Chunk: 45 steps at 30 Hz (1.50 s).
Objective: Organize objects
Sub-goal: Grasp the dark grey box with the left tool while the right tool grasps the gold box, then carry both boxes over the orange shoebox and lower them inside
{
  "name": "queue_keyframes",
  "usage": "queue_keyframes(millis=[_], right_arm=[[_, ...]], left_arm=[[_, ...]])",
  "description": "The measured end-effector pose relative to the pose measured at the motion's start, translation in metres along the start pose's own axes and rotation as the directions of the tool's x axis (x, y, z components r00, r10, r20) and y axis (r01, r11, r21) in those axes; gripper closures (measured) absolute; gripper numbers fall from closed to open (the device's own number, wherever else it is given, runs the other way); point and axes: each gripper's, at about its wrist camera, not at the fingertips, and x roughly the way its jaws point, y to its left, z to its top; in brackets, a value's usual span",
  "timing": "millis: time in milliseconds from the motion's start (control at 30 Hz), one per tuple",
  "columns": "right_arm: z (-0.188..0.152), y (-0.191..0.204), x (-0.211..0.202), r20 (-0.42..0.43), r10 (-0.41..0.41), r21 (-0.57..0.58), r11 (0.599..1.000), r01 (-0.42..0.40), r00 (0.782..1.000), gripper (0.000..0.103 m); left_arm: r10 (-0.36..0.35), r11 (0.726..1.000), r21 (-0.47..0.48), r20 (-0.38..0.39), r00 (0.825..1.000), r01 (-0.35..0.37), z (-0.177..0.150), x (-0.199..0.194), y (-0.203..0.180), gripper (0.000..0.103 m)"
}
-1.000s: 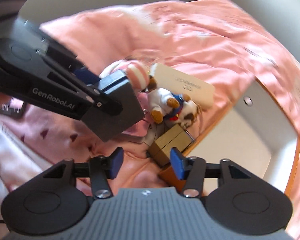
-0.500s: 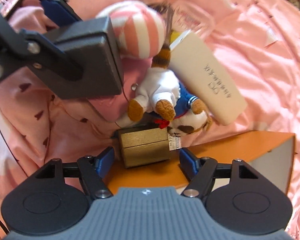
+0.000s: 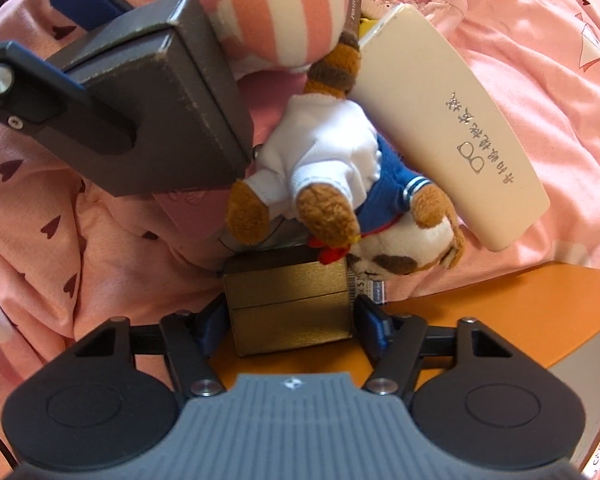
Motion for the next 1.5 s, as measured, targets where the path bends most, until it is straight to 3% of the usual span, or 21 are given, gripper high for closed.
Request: queue_keyframes(millis=[267, 633, 833, 867, 933, 1000, 1067, 1267, 1500], right_arm=[[-0.007, 0.007, -0.010, 0.015, -0.022, -0.013, 1.000, 0.023, 1.000, 0.039], [-0.031, 0.032, -0.070, 0.087, -0.110, -0.029, 0.993, 0.113, 0.990, 0.040], [-0.058, 0.050, -0.121, 0.177, -0.172, -0.017, 0.984, 0.178, 0.969, 0.040], [-0.043, 0.054, -0.128, 0.191, -0.186, -0.008, 0.982, 0.191, 0.964, 0.040], [-0.057, 0.056, -0.144, 0.213, -0.211, 0.009, 0.977, 0.213, 0.954, 0.040], [-0.047, 0.066, -0.148, 0.211, -0.246, 0.028, 0.969, 0.246, 0.946, 0.040], [-0.065, 0.056, -0.156, 0.199, -0.277, 0.049, 0.961, 0.273, 0.940, 0.040], [-0.115, 0.027, -0.138, 0.145, -0.305, 0.177, 0.944, 0.279, 0.941, 0.040], [-0.154, -0.009, -0.095, 0.118, -0.238, 0.282, 0.939, 0.197, 0.964, 0.040]], left_arm=[[0.007, 1.000, -0.001, 0.009, 1.000, -0.007, 0.000, -0.004, -0.001, 0.065], [0.000, 1.000, 0.029, 0.068, 0.998, -0.002, -0.011, -0.032, -0.018, 0.065], [-0.038, 0.997, 0.071, 0.109, 0.993, 0.031, -0.010, -0.057, -0.035, 0.065], [-0.051, 0.996, 0.080, 0.115, 0.992, 0.042, -0.008, -0.061, -0.039, 0.065], [-0.074, 0.993, 0.102, 0.126, 0.989, 0.061, -0.002, -0.068, -0.047, 0.065], [-0.092, 0.988, 0.135, 0.136, 0.986, 0.073, 0.005, -0.073, -0.060, 0.065], [-0.114, 0.982, 0.167, 0.143, 0.983, 0.090, 0.013, -0.074, -0.074, 0.065], [-0.202, 0.967, 0.173, 0.070, 0.977, 0.187, 0.049, -0.035, -0.112, 0.065], [-0.173, 0.977, 0.112, -0.060, 0.983, 0.179, 0.072, 0.060, -0.142, 0.066]])
